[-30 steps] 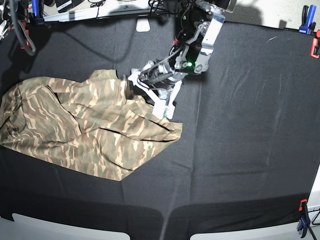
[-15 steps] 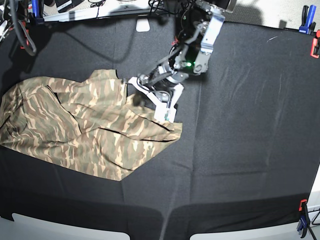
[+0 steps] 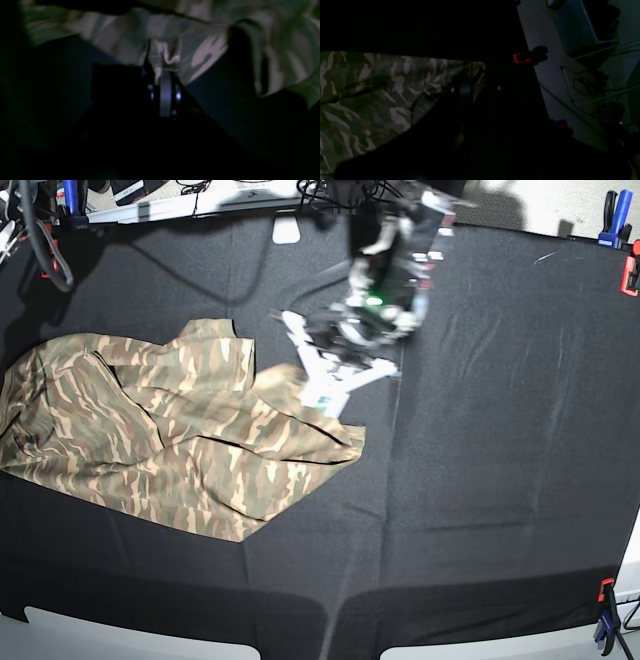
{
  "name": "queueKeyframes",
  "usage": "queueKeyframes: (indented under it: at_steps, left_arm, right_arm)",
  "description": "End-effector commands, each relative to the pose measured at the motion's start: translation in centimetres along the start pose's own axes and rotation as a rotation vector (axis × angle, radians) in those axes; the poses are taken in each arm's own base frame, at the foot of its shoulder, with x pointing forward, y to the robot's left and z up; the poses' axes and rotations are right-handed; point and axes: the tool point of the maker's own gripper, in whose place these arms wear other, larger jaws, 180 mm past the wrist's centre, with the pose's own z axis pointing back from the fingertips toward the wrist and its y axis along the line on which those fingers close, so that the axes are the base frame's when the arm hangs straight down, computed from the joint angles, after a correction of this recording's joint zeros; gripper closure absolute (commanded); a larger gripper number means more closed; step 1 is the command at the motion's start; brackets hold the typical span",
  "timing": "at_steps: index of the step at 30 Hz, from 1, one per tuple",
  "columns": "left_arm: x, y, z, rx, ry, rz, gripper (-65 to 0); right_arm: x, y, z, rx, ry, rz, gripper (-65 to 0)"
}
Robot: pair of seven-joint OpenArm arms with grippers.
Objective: Layout the t-shirt on the table in an organized manner, then fold the t-shirt properly
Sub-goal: 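Pull the grasped edge with the left gripper away from the right gripper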
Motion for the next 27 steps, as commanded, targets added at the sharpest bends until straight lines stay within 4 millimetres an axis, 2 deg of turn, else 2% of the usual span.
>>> queueKeyframes:
  at_steps: [1, 6, 13, 15, 19, 23, 27]
  left_arm:
    - [0.8, 0.7, 0.3, 0.016, -0.008, -0.001, 0.0]
    - [3.0, 1.6, 1.9, 0.006, -0.065, 0.02, 0.0]
    - [4.5, 5.2, 5.2, 0.077, -0.065, -0.085, 0.0]
    - [4.6, 6.4, 6.1, 0.101, -0.058, -0.121, 0.0]
    - [3.9, 9.5, 7.7, 0.176, -0.016, -0.169, 0.0]
    - [3.4, 12.7, 9.4, 0.267, 0.011, -0.207, 0.0]
    - [2.7, 15.5, 11.1, 0.376, 0.043, -0.34, 0.0]
  right_arm:
    - [2.2, -1.2, 1.0, -0.019, -0.068, 0.002, -12.1]
    - [2.4, -0.5, 0.9, 0.014, -0.085, -0.018, -12.1]
    - [2.2, -0.3, 0.9, 0.02, -0.075, -0.02, -12.1]
    - [2.3, 0.6, 0.9, 0.073, -0.078, -0.013, -12.1]
    - [2.2, 3.9, 1.5, 0.256, -0.08, 0.054, -12.1]
    - [2.3, 4.3, 1.6, 0.279, -0.085, 0.05, -12.1]
    - [2.3, 4.3, 1.6, 0.279, -0.085, 0.05, -12.1]
